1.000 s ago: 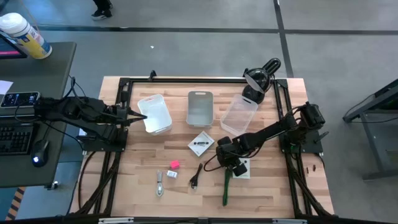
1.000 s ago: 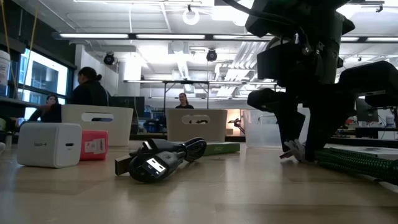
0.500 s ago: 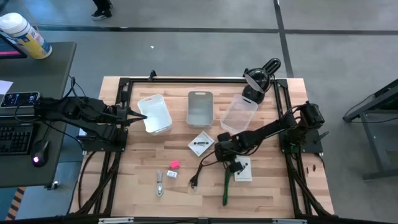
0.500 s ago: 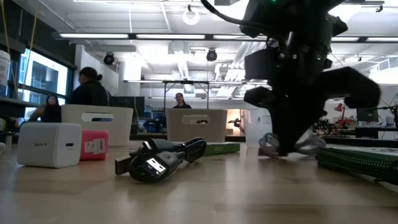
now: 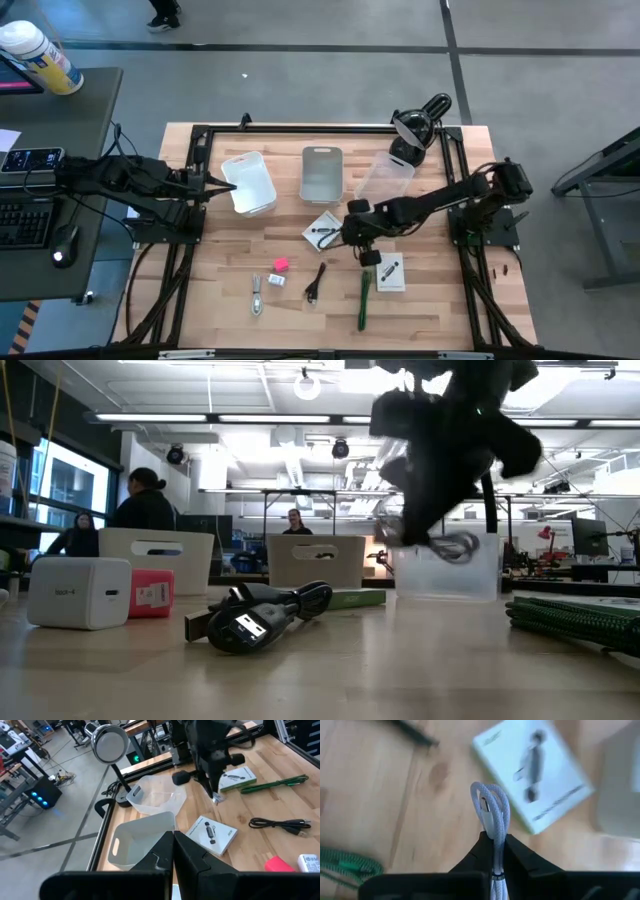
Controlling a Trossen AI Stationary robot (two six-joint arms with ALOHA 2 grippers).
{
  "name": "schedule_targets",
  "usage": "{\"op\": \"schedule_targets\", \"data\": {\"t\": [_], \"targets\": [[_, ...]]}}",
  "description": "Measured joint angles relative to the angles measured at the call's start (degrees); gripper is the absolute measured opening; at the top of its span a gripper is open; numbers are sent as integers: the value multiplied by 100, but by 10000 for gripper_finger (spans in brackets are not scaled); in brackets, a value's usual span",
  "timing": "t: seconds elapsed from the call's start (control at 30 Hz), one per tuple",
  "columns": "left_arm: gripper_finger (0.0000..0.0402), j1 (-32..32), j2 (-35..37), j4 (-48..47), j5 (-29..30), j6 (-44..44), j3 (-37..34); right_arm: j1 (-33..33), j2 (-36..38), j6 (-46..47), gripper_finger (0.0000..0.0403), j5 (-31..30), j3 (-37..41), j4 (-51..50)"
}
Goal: Pick and place items into bin
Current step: Put the top white charger cable into the transparent bin
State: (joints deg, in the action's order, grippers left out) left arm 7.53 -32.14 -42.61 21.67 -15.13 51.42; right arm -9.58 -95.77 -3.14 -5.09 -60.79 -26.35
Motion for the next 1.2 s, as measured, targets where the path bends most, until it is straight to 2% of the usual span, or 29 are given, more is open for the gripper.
{"op": "schedule_targets", "data": {"t": [0.2,0.4,0.63,0.9,1.2], "targets": [[1,0,0,0,8,-107,0,222,613,169,31,-558,-42,-368],[1,0,0,-2,174,-112,0,429,1245,178,16,-929,-39,-1114],[1,0,0,0,210,-112,-2,822,1553,110,32,-1440,-37,-1751],[1,0,-37,39,205,-90,-2,1510,1510,-613,19,-1443,-18,-2028],[1,0,-207,95,195,-88,-7,2150,1327,-994,33,-1088,-18,-2116]]}}
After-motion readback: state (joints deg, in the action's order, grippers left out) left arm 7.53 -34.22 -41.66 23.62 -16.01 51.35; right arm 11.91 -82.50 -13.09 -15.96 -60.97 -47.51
